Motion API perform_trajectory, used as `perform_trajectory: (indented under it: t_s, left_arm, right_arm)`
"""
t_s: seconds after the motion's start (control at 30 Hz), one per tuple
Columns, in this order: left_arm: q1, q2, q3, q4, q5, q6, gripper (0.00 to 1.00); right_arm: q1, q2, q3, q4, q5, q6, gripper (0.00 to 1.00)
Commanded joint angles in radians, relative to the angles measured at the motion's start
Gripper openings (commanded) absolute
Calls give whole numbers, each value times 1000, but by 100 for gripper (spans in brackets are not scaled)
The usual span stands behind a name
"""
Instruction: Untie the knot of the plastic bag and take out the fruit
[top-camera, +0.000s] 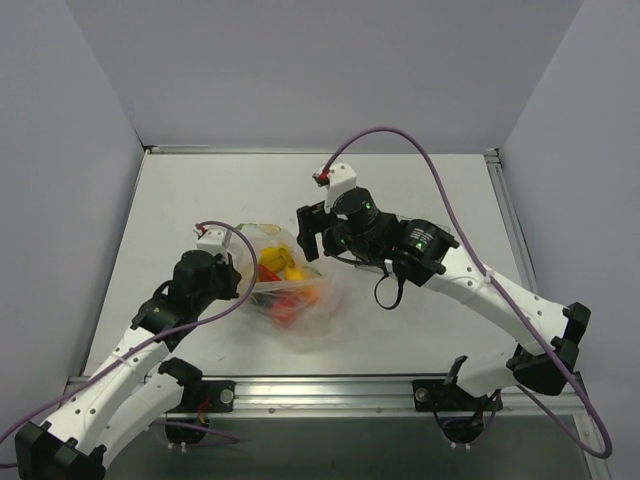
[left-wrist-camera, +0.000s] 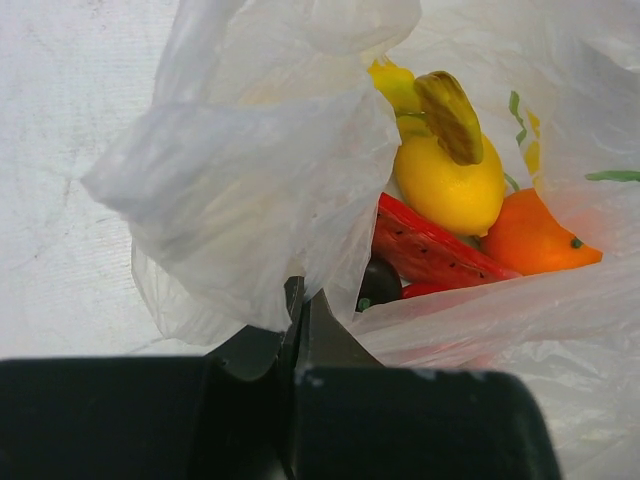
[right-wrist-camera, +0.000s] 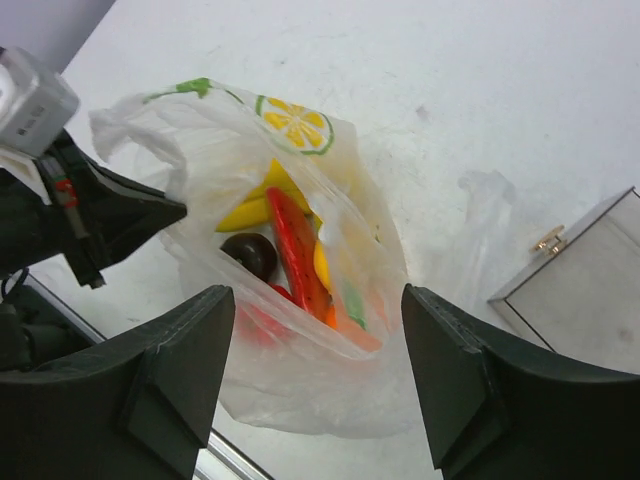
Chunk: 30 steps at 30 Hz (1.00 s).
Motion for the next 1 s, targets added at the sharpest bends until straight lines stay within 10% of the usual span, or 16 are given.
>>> perform_trajectory:
  t_s: [0.0, 0.63, 0.97]
  left_arm:
    - [7, -7, 11, 38, 40, 2, 0]
    - [7, -25, -26, -34, 72, -165, 0]
    - [7, -22, -24, -2, 69, -150, 0]
  right_arm:
    - [17, 88, 81, -61, -42, -80, 67]
    - [117, 289, -318, 137, -559, -115, 8]
    - [129, 191, -202, 125, -217, -106, 39]
